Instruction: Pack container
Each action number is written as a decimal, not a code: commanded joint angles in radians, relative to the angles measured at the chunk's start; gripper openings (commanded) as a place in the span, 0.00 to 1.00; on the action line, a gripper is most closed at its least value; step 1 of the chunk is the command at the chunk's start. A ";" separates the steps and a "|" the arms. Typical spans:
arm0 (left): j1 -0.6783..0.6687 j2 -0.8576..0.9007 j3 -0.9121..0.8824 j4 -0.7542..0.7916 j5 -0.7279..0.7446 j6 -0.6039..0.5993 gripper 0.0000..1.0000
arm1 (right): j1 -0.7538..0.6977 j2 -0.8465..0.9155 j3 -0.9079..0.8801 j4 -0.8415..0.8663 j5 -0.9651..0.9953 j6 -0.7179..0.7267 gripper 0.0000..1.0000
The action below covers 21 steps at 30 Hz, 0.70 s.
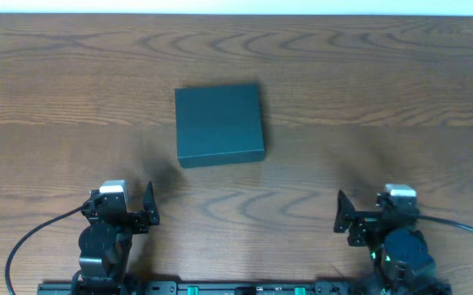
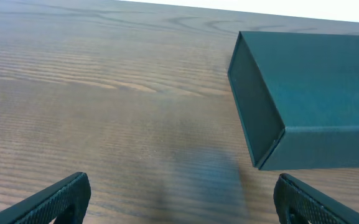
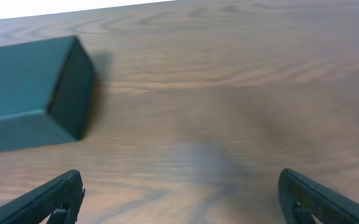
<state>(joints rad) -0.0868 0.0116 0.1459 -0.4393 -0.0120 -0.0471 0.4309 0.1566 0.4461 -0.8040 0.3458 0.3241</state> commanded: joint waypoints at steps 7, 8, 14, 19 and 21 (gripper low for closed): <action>0.003 -0.008 -0.020 0.002 -0.021 0.018 0.95 | -0.057 -0.151 -0.183 0.050 -0.047 -0.018 0.99; 0.003 -0.008 -0.020 0.002 -0.021 0.018 0.95 | -0.057 -0.151 -0.190 0.055 -0.048 -0.018 0.99; 0.003 -0.008 -0.020 0.003 -0.021 0.018 0.95 | -0.057 -0.151 -0.230 0.061 -0.057 -0.015 0.99; 0.003 -0.008 -0.020 0.003 -0.021 0.018 0.95 | -0.057 -0.151 -0.280 0.076 -0.115 -0.004 0.99; 0.003 -0.008 -0.020 0.003 -0.021 0.018 0.95 | -0.057 -0.151 -0.280 0.077 -0.145 -0.003 0.99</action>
<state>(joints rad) -0.0868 0.0109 0.1455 -0.4381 -0.0154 -0.0471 0.3824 0.0166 0.1802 -0.7338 0.2493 0.3244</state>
